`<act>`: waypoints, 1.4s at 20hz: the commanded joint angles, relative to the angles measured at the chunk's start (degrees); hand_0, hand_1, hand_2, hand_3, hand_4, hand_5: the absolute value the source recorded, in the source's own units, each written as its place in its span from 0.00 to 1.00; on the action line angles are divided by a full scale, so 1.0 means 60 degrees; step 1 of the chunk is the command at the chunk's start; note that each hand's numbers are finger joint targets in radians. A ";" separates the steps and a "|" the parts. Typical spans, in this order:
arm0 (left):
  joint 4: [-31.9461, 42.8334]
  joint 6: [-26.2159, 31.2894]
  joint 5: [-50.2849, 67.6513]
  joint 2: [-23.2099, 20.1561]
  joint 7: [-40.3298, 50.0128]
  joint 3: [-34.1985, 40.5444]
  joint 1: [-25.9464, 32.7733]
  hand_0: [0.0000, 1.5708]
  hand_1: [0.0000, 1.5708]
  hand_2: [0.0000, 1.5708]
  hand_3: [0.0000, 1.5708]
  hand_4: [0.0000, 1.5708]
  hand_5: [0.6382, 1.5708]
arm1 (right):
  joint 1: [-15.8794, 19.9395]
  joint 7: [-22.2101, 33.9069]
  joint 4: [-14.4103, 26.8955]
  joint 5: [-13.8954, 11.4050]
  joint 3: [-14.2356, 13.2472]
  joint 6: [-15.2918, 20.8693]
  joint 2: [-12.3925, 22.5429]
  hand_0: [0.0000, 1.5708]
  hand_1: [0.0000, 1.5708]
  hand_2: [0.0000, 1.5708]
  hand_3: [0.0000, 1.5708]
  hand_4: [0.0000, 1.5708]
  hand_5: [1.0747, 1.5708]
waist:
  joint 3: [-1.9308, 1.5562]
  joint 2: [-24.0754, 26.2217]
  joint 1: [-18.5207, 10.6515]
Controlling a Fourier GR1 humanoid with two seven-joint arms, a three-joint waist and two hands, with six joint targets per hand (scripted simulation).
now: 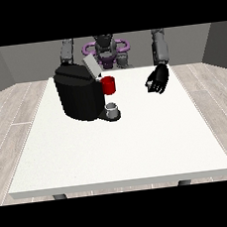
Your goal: Insert the coffee pod into the coffee machine and close the lid
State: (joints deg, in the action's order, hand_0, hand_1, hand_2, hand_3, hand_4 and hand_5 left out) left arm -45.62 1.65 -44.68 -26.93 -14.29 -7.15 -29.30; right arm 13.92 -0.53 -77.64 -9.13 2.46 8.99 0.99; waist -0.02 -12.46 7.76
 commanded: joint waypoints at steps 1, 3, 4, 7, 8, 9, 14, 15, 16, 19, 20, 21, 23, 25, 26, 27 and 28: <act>0.0969 -0.0169 -0.0488 0.0120 -0.0321 -0.0045 -0.0044 0.50 0.50 0.61 0.54 0.25 1.00 | 0.0056 0.0148 -0.0126 0.0094 -0.0011 -0.0190 0.0047 0.00 0.00 0.00 0.00 0.00 1.00 | 0.0008 0.0006 0.0154; 0.0944 0.0159 -0.0744 0.0145 -0.0089 -0.0091 -0.0323 0.48 0.48 0.62 0.54 0.25 1.00 | -0.0009 0.0025 0.0335 0.0204 -0.0193 -0.0087 -0.0063 0.00 0.00 0.00 0.00 0.00 1.00 | 0.0005 0.0345 -0.0010; 0.0746 0.0167 -0.0684 0.0000 -0.0356 0.0012 -0.0555 0.50 0.50 0.62 0.55 0.25 1.00 | 0.0214 -0.0989 0.1059 0.0286 -0.0599 -0.0101 0.0158 0.00 0.00 0.00 0.00 0.00 1.00 | 0.0003 -0.0088 -0.0221; 0.1076 -0.0425 -0.0953 0.0217 -0.0759 0.0009 -0.0254 0.66 0.66 0.71 0.64 0.25 1.00 | 0.0296 -0.0302 0.0961 0.0307 -0.0645 -0.0152 0.0266 0.00 0.00 0.00 0.00 0.00 1.00 | 0.0006 0.0201 -0.0319; 0.1493 -0.0670 -0.0883 0.0185 -0.0868 0.0273 -0.0337 0.72 0.72 0.76 0.69 0.25 1.00 | -0.0300 -0.0679 0.0719 0.0192 -0.0332 -0.0211 0.0129 0.00 0.00 0.00 0.00 0.00 1.00 | 0.0008 0.0075 0.0068; 0.1513 -0.0146 -0.0748 0.0127 -0.0666 0.0402 -0.0727 0.73 0.73 0.80 0.74 0.30 1.00 | 0.0202 0.0423 0.0391 0.0569 -0.0521 -0.0776 0.0493 0.00 0.00 0.00 0.00 0.00 1.00 | 0.0008 0.0402 0.0179; 0.0805 0.0760 0.0125 0.0848 -0.0825 0.0706 -0.1097 0.91 0.91 0.91 0.86 0.31 1.00 | -0.0335 -0.0139 0.1267 -0.0462 -0.0231 0.0448 0.0104 0.00 0.00 0.00 0.00 0.00 1.00 | 0.0006 0.0944 -0.0184; 0.0691 0.1316 0.0231 0.0681 -0.1019 0.0676 -0.0932 0.92 0.92 0.91 0.87 0.33 1.00 | -0.0346 -0.0036 0.1337 -0.0080 -0.0615 0.0126 0.0408 0.00 0.00 0.00 0.00 0.00 1.00 | 0.0003 0.1370 -0.0371; 0.0712 0.1137 0.0096 0.0885 -0.0657 0.0722 -0.1114 0.92 0.92 0.91 0.86 0.33 1.00 | -0.0490 -0.0638 0.1720 -0.0139 -0.0527 0.0103 0.0301 0.00 0.00 0.00 0.00 0.00 1.00 | 0.0002 0.1029 -0.0301; -0.0029 0.2179 -0.0012 0.1133 -0.0367 0.0294 -0.1230 0.90 0.90 0.89 0.84 0.33 1.00 | -0.0115 -0.0725 0.2656 -0.0160 -0.1036 0.0484 0.0452 0.00 0.00 0.00 0.00 0.00 1.00 | -0.0001 0.1545 -0.0939; 0.0058 0.2458 0.0019 0.1051 -0.0105 0.0451 -0.1589 0.89 0.89 0.89 0.84 0.32 1.00 | -0.0019 -0.0608 0.2539 -0.0207 -0.0848 0.0447 0.0315 0.00 0.00 0.00 0.00 0.00 1.00 | 0.0000 0.1513 -0.0717; -0.0008 0.2597 -0.0044 0.0986 -0.0235 0.0390 -0.1478 0.88 0.88 0.88 0.84 0.31 1.00 | -0.0189 -0.0450 0.2492 -0.0242 -0.0787 0.0436 0.0309 0.00 0.00 0.00 0.00 0.00 1.00 | 0.0001 0.1689 -0.0673; -0.0252 0.3310 0.0203 0.1175 0.0285 0.0487 -0.1964 0.89 0.89 0.89 0.85 0.34 1.00 | -0.0045 -0.0536 0.2779 -0.0127 -0.0998 0.0334 0.0492 0.00 0.00 0.00 0.00 0.00 1.00 | 0.0000 0.1887 -0.0724; -0.0271 0.3302 0.0153 0.1245 0.0438 0.0570 -0.2318 0.90 0.90 0.89 0.85 0.34 1.00 | 0.0235 -0.0259 0.2652 -0.0196 -0.0828 0.0196 0.0562 0.00 0.00 0.00 0.00 0.00 1.00 | 0.0001 0.1767 -0.0522; -0.0489 0.3061 0.0046 0.1613 0.0632 0.0452 -0.2362 0.90 0.90 0.89 0.85 0.34 1.00 | 0.0240 -0.0796 0.2922 -0.0110 -0.0898 0.0117 0.0553 0.00 0.00 0.00 0.00 0.00 1.00 | 0.0000 0.1602 -0.0588; -0.0095 0.3170 0.0170 0.1402 0.0820 0.0815 -0.2689 0.90 0.90 0.89 0.85 0.34 1.00 | 0.0334 -0.0373 0.2373 -0.0398 -0.0430 0.0386 0.0133 0.00 0.00 0.00 0.00 0.00 1.00 | 0.0003 0.1594 -0.0191; -0.0270 0.2824 0.0003 0.1820 0.1056 0.0647 -0.2610 0.90 0.90 0.89 0.85 0.34 1.00 | 0.0413 -0.0439 0.2532 -0.0219 -0.0618 0.0164 0.0311 0.00 0.00 0.00 0.00 0.00 1.00 | 0.0002 0.1528 -0.0225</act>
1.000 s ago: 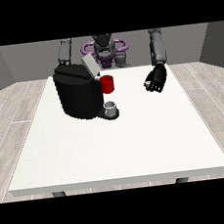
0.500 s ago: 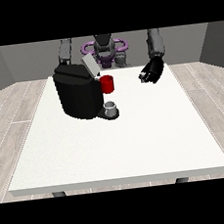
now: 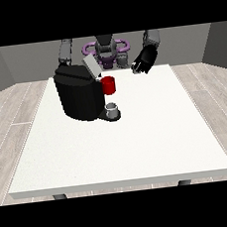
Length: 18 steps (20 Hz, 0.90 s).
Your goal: Insert the coffee pod into the coffee machine and close the lid
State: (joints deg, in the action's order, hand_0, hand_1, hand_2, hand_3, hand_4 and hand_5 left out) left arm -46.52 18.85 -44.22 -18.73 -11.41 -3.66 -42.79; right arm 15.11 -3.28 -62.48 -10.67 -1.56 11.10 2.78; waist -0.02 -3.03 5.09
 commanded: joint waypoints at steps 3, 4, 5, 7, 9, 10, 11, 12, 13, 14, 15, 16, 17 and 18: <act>-0.0206 0.0592 -0.0055 -0.0016 0.0317 0.0187 -0.0614 0.91 0.91 0.89 0.85 0.35 1.00 | 0.0121 0.0125 -0.0138 -0.0236 0.0208 0.0207 -0.0190 0.00 0.00 0.00 0.00 0.00 1.00 | 0.0002 0.0097 0.0153; 0.0012 0.0560 0.0010 0.0132 0.1112 0.0440 -0.1322 0.89 0.89 0.89 0.85 0.38 1.00 | 0.0057 -0.0073 -0.0189 -0.0170 0.0396 0.0102 -0.0440 0.00 0.00 0.00 0.00 0.00 1.00 | 0.0000 -0.0077 0.0598; -0.0154 0.0649 -0.0026 0.0004 0.0635 0.0296 -0.1370 0.85 0.85 0.86 0.84 0.38 1.00 | 0.0160 0.0337 -0.0294 -0.0260 0.0458 0.0050 -0.0345 0.00 0.00 0.00 0.00 0.00 1.00 | 0.0002 0.0110 0.0615; 0.0095 0.0845 0.0330 -0.0419 0.0449 0.0890 -0.1731 0.90 0.90 0.90 0.88 0.34 1.00 | 0.0311 0.0160 -0.0677 0.0134 0.0302 -0.0413 -0.0185 0.00 0.00 0.00 0.00 0.00 1.00 | 0.0003 -0.0222 0.0894; 0.0203 0.0786 0.0492 -0.0131 0.1242 0.1219 -0.2300 0.63 0.63 0.77 0.87 0.33 1.00 | 0.0332 -0.0170 -0.0628 0.0097 0.0354 -0.0407 -0.0225 0.00 0.00 0.00 0.00 0.00 1.00 | 0.0002 -0.0439 0.1153; 0.0302 0.0651 0.0488 -0.0215 0.0998 0.1276 -0.2237 0.61 0.61 0.74 0.86 0.33 1.00 | 0.0625 0.0259 -0.0957 0.0146 0.0461 -0.0505 -0.0325 0.00 0.00 0.00 0.00 0.00 1.00 | 0.0004 -0.0491 0.1178; 0.0167 0.1161 0.0617 -0.0089 0.1188 0.1219 -0.2303 0.78 0.78 0.81 0.82 0.32 1.00 | 0.0243 -0.0009 -0.0735 -0.0034 0.0562 0.0050 -0.0452 0.00 0.00 0.00 0.00 0.00 1.00 | 0.0002 -0.0159 0.0916; 0.0354 0.1071 0.0705 -0.0221 0.1487 0.1524 -0.2867 0.79 0.79 0.81 0.81 0.32 1.00 | 0.0814 0.0057 -0.0826 -0.0117 0.0435 -0.0090 -0.0296 0.00 0.00 0.00 0.00 0.00 1.00 | 0.0002 -0.0618 0.1174; 0.0554 0.1165 0.0739 -0.0137 0.1636 0.1547 -0.2863 0.76 0.76 0.79 0.80 0.31 1.00 | 0.0850 0.0902 -0.1231 -0.0155 0.0779 -0.0166 -0.0455 0.00 0.00 0.00 0.00 0.00 1.00 | 0.0005 -0.0237 0.1435; 0.0386 0.0775 0.0693 -0.0154 0.1518 0.1611 -0.3014 0.76 0.76 0.79 0.80 0.31 1.00 | 0.0659 0.0094 -0.1110 -0.0158 0.0630 -0.0084 -0.0434 0.00 0.00 0.00 0.00 0.00 1.00 | 0.0003 -0.0638 0.1490; 0.0610 0.1013 0.0702 -0.0525 0.1646 0.1761 -0.3159 0.81 0.81 0.82 0.81 0.31 1.00 | 0.0580 0.0291 -0.1377 -0.0115 0.0618 -0.0304 -0.0209 0.00 0.00 0.00 0.00 0.00 1.00 | 0.0003 -0.0563 0.1757; 0.0409 0.1271 0.0730 0.0084 0.2283 0.1547 -0.3487 0.80 0.80 0.82 0.81 0.31 1.00 | 0.1013 0.0509 -0.1006 0.0153 0.0207 -0.0286 -0.0162 0.00 0.00 0.00 0.00 0.00 1.00 | -0.0001 -0.0346 0.1435; 0.0723 0.1279 0.0724 -0.0932 0.1290 0.1818 -0.3258 0.77 0.77 0.81 0.80 0.30 1.00 | 0.0421 0.0190 -0.1644 0.0032 0.0641 -0.0379 -0.0315 0.00 0.00 0.00 0.00 0.00 1.00 | 0.0004 -0.0722 0.1888; 0.0784 0.0822 0.0546 -0.0717 0.1472 0.1752 -0.3316 0.75 0.75 0.80 0.81 0.31 1.00 | 0.0583 0.0532 -0.1912 -0.0114 0.0851 -0.0377 -0.0373 0.00 0.00 0.00 0.00 0.00 1.00 | 0.0005 -0.0788 0.2163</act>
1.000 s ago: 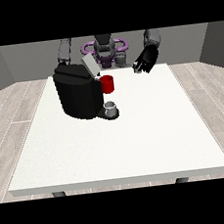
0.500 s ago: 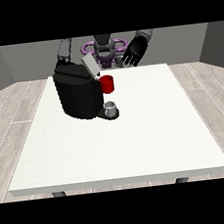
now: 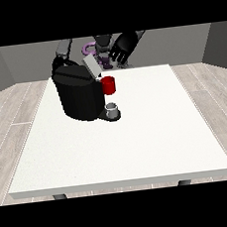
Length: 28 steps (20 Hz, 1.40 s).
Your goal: Insert the coffee pod into the coffee machine and close the lid
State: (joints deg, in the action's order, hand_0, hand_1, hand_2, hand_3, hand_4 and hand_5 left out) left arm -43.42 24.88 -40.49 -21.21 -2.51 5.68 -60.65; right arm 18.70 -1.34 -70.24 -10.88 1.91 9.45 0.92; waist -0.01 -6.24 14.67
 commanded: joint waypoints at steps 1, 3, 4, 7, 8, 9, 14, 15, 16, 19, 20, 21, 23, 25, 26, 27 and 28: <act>0.0148 -0.0197 -0.0154 -0.0332 0.0058 0.0141 -0.0766 0.74 0.74 0.79 0.81 0.31 1.00 | 0.0533 0.0115 -0.0421 -0.0034 0.0055 0.0252 -0.0146 0.00 0.00 0.00 0.00 0.00 1.00 | 0.0001 -0.0671 0.0306; 0.0448 -0.0082 -0.0131 -0.0559 0.0215 0.0310 -0.0845 0.78 0.78 0.81 0.80 0.31 1.00 | 0.0259 0.0292 -0.0697 -0.0176 0.0204 -0.0046 0.0087 0.00 0.00 0.00 0.00 0.00 1.00 | 0.0001 -0.0625 0.0590; 0.0304 0.0294 -0.0044 -0.0399 0.0335 0.0211 -0.0889 0.79 0.79 0.83 0.80 0.31 1.00 | 0.0211 0.0087 -0.0394 0.0138 -0.0282 -0.0332 0.0519 0.00 0.00 0.00 0.00 0.00 1.00 | -0.0002 -0.0436 0.0337; 0.0539 0.0119 -0.0068 -0.0976 -0.0034 0.0467 -0.1228 0.79 0.79 0.82 0.79 0.30 1.00 | 0.0630 0.0379 -0.0813 0.0162 -0.0295 -0.0170 0.0375 0.00 0.00 0.00 0.00 0.17 1.00 | 0.0000 -0.0991 0.0599; 0.0495 -0.0159 -0.0162 -0.0807 -0.0088 0.0381 -0.1388 0.81 0.81 0.83 0.80 0.30 1.00 | 0.0967 0.0481 -0.0726 -0.0130 -0.0220 0.0184 0.0261 0.00 0.00 0.00 0.00 0.17 1.00 | 0.0001 -0.1387 0.0579; 0.0561 -0.0046 -0.0118 -0.0479 0.0232 0.0334 -0.1327 0.82 0.82 0.84 0.80 0.30 1.00 | 0.1117 0.0623 -0.0704 0.0257 -0.0502 -0.0016 0.0300 0.00 0.00 0.00 0.00 0.11 1.00 | -0.0001 -0.1160 0.0482; 0.0616 -0.0267 -0.0265 -0.0465 -0.0118 0.0213 -0.1211 0.76 0.76 0.81 0.78 0.30 1.00 | 0.1041 0.0377 -0.0679 0.0351 -0.0792 -0.0148 0.0670 0.00 0.00 0.00 0.00 0.00 1.00 | -0.0001 -0.1453 0.0530; 0.0703 0.0058 -0.0295 -0.0611 -0.0120 0.0160 -0.1609 0.76 0.76 0.80 0.78 0.29 1.00 | 0.1299 0.0595 -0.0645 0.0050 -0.0558 0.0437 0.0167 0.00 0.00 0.00 0.00 0.04 1.00 | 0.0000 -0.1582 0.0418; 0.0512 -0.0093 -0.0319 -0.0429 -0.0286 0.0059 -0.1430 0.75 0.75 0.79 0.77 0.30 1.00 | 0.1140 0.0171 -0.0386 0.0018 -0.0676 0.0492 0.0257 0.00 0.00 0.00 0.00 0.09 1.00 | -0.0002 -0.1609 0.0150; 0.0953 0.0150 -0.0156 -0.0973 -0.0204 0.0473 -0.1757 0.79 0.79 0.82 0.79 0.28 1.00 | 0.1276 0.0391 -0.0677 0.0256 -0.0786 0.0045 0.0584 0.00 0.00 0.00 0.00 0.00 1.00 | -0.0001 -0.1830 0.0532; 0.0872 -0.0031 -0.0296 -0.0345 -0.0074 0.0156 -0.1386 0.80 0.80 0.82 0.78 0.28 1.00 | 0.1176 0.0744 -0.0554 0.0115 -0.0741 0.0111 0.0610 0.00 0.00 0.00 0.00 0.00 1.00 | 0.0000 -0.1426 0.0363; 0.0926 0.0058 -0.0245 -0.0502 -0.0106 0.0257 -0.1552 0.79 0.79 0.82 0.78 0.27 1.00 | 0.1024 0.0741 -0.0610 -0.0011 -0.0531 0.0291 0.0336 0.00 0.00 0.00 0.00 0.00 1.00 | 0.0000 -0.1380 0.0380; 0.1081 -0.0245 -0.0237 -0.0808 -0.0440 0.0450 -0.1590 0.79 0.79 0.82 0.78 0.27 1.00 | 0.1052 0.0332 -0.0905 0.0005 -0.0414 0.0108 0.0400 0.00 0.00 0.00 0.00 0.10 1.00 | 0.0002 -0.2009 0.0715; 0.0568 0.0304 -0.0210 -0.0089 0.0064 0.0069 -0.1787 0.76 0.76 0.79 0.77 0.28 1.00 | 0.1047 -0.0214 0.0269 0.0393 -0.1213 0.0087 0.0723 0.00 0.00 0.00 0.00 0.14 1.00 | -0.0007 -0.1526 -0.0058; 0.0795 0.0117 -0.0240 -0.0266 -0.0214 0.0152 -0.1537 0.76 0.76 0.78 0.76 0.28 1.00 | 0.1091 0.0110 -0.0189 0.0343 -0.1078 0.0080 0.0715 0.00 0.00 0.00 0.00 0.10 1.00 | -0.0002 -0.1521 0.0151; 0.0783 -0.0280 -0.0401 -0.0564 -0.0595 0.0153 -0.1621 0.76 0.76 0.79 0.76 0.28 1.00 | 0.1005 -0.0156 -0.0383 -0.0030 -0.0611 0.0451 0.0255 0.00 0.00 0.00 0.00 0.08 1.00 | 0.0000 -0.2045 0.0274; 0.0921 -0.0021 -0.0228 -0.0603 -0.0258 0.0372 -0.2013 0.76 0.76 0.79 0.76 0.27 1.00 | 0.1391 0.0220 -0.0364 0.0166 -0.0844 0.0176 0.0578 0.00 0.00 0.00 0.00 0.02 1.00 | -0.0001 -0.1921 0.0385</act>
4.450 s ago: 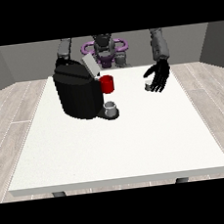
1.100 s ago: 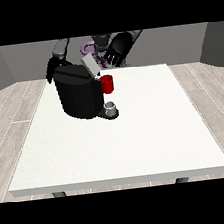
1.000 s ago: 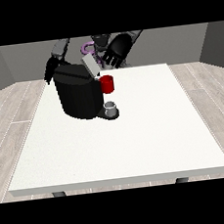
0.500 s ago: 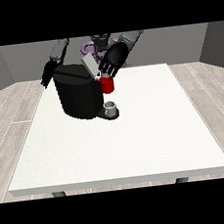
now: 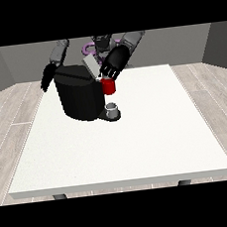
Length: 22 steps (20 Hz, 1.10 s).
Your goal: Insert the coffee pod into the coffee machine and close the lid
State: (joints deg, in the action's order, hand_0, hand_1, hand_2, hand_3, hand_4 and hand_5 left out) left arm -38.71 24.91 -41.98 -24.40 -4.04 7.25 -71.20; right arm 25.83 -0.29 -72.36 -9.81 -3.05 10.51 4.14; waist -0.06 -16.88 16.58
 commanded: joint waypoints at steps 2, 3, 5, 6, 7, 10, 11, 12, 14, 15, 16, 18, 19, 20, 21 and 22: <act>0.0124 0.0256 -0.0024 -0.0022 0.0039 -0.0033 -0.0089 0.74 0.74 0.79 0.76 0.27 1.00 | 0.0222 -0.0083 0.0286 0.0218 -0.0423 -0.0097 0.0318 0.00 0.00 0.00 0.00 0.02 1.00 | 0.0006 -0.0048 -0.0205; 0.0096 -0.0284 -0.0197 -0.0201 -0.0193 -0.0023 -0.0054 0.74 0.74 0.78 0.76 0.27 1.00 | -0.0235 -0.0519 0.0036 -0.0122 0.0083 0.0057 -0.0018 0.00 0.00 0.00 0.00 0.07 1.00 | 0.0008 -0.0300 0.0090; 0.0237 -0.0048 -0.0159 -0.0115 -0.0078 -0.0027 -0.0130 0.77 0.77 0.80 0.76 0.26 1.00 | -0.0021 -0.0007 0.0004 -0.0012 -0.0009 0.0162 -0.0126 0.00 0.00 0.00 0.00 0.06 1.00 | 0.0009 -0.0039 0.0088; 0.0306 -0.0222 -0.0095 -0.0061 -0.0244 0.0055 0.0115 0.77 0.77 0.80 0.76 0.27 1.00 | 0.0054 0.0138 -0.0194 0.0230 -0.0127 -0.0260 0.0170 0.00 0.00 0.00 0.00 0.11 1.00 | 0.0010 -0.0012 0.0197; 0.0292 -0.0139 -0.0088 -0.0387 -0.0255 0.0168 -0.0268 0.78 0.78 0.80 0.76 0.26 1.00 | -0.0051 -0.0045 -0.0150 0.0113 0.0013 -0.0232 0.0098 0.00 0.00 0.00 0.00 0.00 1.00 | 0.0009 -0.0190 0.0316; 0.0167 -0.0203 -0.0209 -0.0002 -0.0198 -0.0072 -0.0139 0.77 0.77 0.79 0.76 0.23 1.00 | 0.0187 0.0199 0.0135 0.0063 -0.0181 0.0034 0.0106 0.00 0.00 0.00 0.00 0.00 1.00 | 0.0008 0.0013 -0.0093; 0.0272 -0.0329 -0.0228 0.0096 -0.0206 -0.0072 0.0018 0.77 0.77 0.79 0.77 0.23 1.00 | -0.0067 0.0200 -0.0106 0.0107 -0.0013 -0.0041 -0.0053 0.00 0.00 0.00 0.00 0.07 1.00 | 0.0009 0.0182 0.0140; 0.0332 -0.0697 -0.0255 0.0129 -0.0362 -0.0015 0.0190 0.77 0.77 0.79 0.76 0.22 1.00 | 0.0111 0.0602 -0.0281 0.0062 0.0011 0.0020 -0.0044 0.00 0.00 0.00 0.00 0.00 1.00 | 0.0011 0.0050 0.0175; 0.0128 -0.0248 -0.0240 0.0001 -0.0305 -0.0084 -0.0328 0.76 0.76 0.78 0.74 0.23 1.00 | 0.0402 0.0313 0.0213 0.0224 -0.0398 0.0024 0.0189 0.00 0.00 0.00 0.00 0.00 1.00 | 0.0007 -0.0044 -0.0099; 0.0162 -0.0327 -0.0258 -0.0287 -0.0277 0.0046 -0.0592 0.77 0.77 0.78 0.75 0.23 1.00 | 0.0300 0.0000 0.0182 0.0307 -0.0336 -0.0216 0.0239 0.00 0.00 0.00 0.00 0.00 1.00 | 0.0006 -0.0340 0.0165; 0.0224 -0.1034 -0.0391 0.0094 -0.0361 -0.0027 -0.0071 0.76 0.76 0.77 0.75 0.23 1.00 | 0.0233 0.0230 -0.0122 0.0015 0.0024 -0.0078 0.0070 0.00 0.00 0.00 0.00 0.00 1.00 | 0.0010 -0.0271 0.0199; 0.0101 -0.0696 -0.0398 -0.0473 -0.0800 -0.0019 -0.0098 0.79 0.79 0.80 0.76 0.18 1.00 | -0.0148 -0.0260 0.0063 0.0011 -0.0142 0.0088 0.0088 0.00 0.00 0.00 0.00 0.00 1.00 | 0.0008 -0.0244 -0.0029; 0.0214 -0.1112 -0.0655 -0.0125 -0.0413 -0.0187 -0.0194 0.81 0.81 0.81 0.75 0.11 1.00 | 0.0186 0.0190 -0.0129 -0.0198 0.0169 0.0135 -0.0051 0.00 0.00 0.00 0.00 0.09 1.00 | 0.0010 -0.0294 0.0227; 0.0232 -0.0867 -0.0686 -0.0142 -0.0259 -0.0246 -0.0161 0.78 0.78 0.79 0.74 0.00 1.00 | 0.0099 0.0180 0.0019 0.0136 -0.0123 -0.0193 0.0188 0.00 0.00 0.00 0.00 0.00 1.00 | 0.0007 -0.0052 0.0204; 0.0113 -0.1027 -0.1024 -0.0095 -0.0447 -0.0615 -0.0147 0.77 0.77 0.78 0.72 0.00 1.00 | 0.0518 0.0391 -0.0012 0.0060 -0.0141 0.0128 0.0012 0.00 0.00 0.00 0.00 0.00 1.00 | 0.0008 -0.0210 0.0045; 0.0317 -0.0845 -0.0931 -0.0416 -0.0606 -0.0437 -0.0130 0.77 0.77 0.78 0.70 0.00 1.00 | 0.0155 0.0442 -0.0169 -0.0122 0.0106 0.0305 -0.0223 0.00 0.00 0.00 0.00 0.00 1.00 | 0.0010 -0.0116 0.0128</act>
State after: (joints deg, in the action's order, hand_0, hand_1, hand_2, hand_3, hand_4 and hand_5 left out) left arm -37.51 20.32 -45.81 -25.76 -6.70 5.79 -72.32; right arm 27.10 1.09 -72.54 -9.72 -3.42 10.95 4.23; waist -0.02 -17.87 17.21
